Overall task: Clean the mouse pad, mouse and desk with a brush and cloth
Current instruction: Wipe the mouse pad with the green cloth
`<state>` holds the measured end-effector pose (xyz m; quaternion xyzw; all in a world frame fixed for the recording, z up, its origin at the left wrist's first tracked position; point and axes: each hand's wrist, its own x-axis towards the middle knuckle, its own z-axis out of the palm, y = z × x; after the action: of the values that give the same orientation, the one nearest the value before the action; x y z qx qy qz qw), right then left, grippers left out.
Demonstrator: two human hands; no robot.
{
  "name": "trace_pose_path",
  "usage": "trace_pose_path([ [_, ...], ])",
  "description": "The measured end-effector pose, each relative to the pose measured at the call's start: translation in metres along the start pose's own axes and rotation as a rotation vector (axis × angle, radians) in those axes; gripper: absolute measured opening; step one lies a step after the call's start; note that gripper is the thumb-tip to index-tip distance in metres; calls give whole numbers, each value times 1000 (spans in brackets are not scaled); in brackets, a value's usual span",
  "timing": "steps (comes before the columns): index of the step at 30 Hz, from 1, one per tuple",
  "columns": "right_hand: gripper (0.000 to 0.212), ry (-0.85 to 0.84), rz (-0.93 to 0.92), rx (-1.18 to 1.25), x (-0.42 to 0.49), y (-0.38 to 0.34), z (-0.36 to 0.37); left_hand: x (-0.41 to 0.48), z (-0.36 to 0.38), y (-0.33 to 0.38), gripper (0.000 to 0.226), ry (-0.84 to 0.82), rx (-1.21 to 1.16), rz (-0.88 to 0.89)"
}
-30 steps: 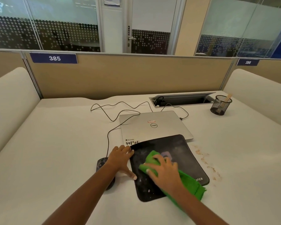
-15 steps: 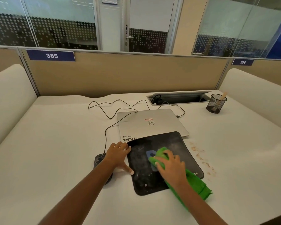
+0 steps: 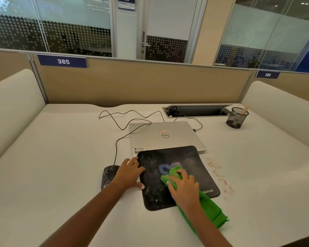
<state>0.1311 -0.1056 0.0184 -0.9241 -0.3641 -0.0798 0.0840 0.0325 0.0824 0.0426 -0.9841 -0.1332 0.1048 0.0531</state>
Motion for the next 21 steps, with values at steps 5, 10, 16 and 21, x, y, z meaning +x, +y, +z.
trace_pose_path([
  [5,24,124,-235,-68,-28,-32,-3,-7,1,3,105,-56,-21,30],
  [10,29,29,-226,-57,-29,-8,-6,-11,3,8,117,-128,-32,8],
  [16,28,104,-44,-36,-32,-6,-14,-11,1,10,117,-164,-46,-3],
  [21,23,78,-260,0,-59,-32,-10,-11,-1,11,116,-174,-28,6],
])
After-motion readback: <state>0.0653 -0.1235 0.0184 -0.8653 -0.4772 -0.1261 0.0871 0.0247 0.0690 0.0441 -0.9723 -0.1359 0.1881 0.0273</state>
